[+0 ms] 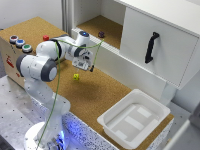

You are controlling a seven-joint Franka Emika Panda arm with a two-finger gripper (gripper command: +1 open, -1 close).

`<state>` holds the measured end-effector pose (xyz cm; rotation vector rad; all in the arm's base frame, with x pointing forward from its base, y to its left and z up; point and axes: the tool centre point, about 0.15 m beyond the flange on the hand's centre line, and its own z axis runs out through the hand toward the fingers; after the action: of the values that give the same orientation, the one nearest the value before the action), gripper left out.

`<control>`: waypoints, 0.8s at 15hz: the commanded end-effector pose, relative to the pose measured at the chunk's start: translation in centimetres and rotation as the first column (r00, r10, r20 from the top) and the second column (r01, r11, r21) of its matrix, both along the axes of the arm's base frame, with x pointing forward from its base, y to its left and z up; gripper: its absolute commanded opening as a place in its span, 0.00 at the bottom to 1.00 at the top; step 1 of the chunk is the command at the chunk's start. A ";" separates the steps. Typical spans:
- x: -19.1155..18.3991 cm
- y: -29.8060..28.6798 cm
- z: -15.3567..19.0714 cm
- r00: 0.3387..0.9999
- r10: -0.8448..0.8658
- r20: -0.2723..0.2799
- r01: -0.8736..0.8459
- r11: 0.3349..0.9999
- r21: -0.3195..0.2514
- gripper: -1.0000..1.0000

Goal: Rotate the yellow block towards the left

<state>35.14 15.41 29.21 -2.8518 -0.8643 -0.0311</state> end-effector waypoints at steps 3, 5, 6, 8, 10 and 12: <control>-0.8 1.9 -7.1 0.982 0.124 0.142 -0.114 0.990 -0.076 1.00; -0.4 2.0 -8.4 0.982 0.112 0.155 -0.099 0.991 -0.089 1.00; 0.0 1.8 -8.9 0.981 0.093 0.171 -0.077 0.992 -0.099 1.00; 0.9 1.7 -9.5 0.978 0.069 0.195 -0.047 0.992 -0.116 1.00; 2.2 1.8 -9.3 0.975 0.044 0.219 -0.018 0.993 -0.118 1.00; 3.1 2.1 -8.9 0.975 0.036 0.217 -0.012 0.994 -0.110 1.00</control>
<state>35.85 16.38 21.65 -2.8697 -0.9952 -0.2616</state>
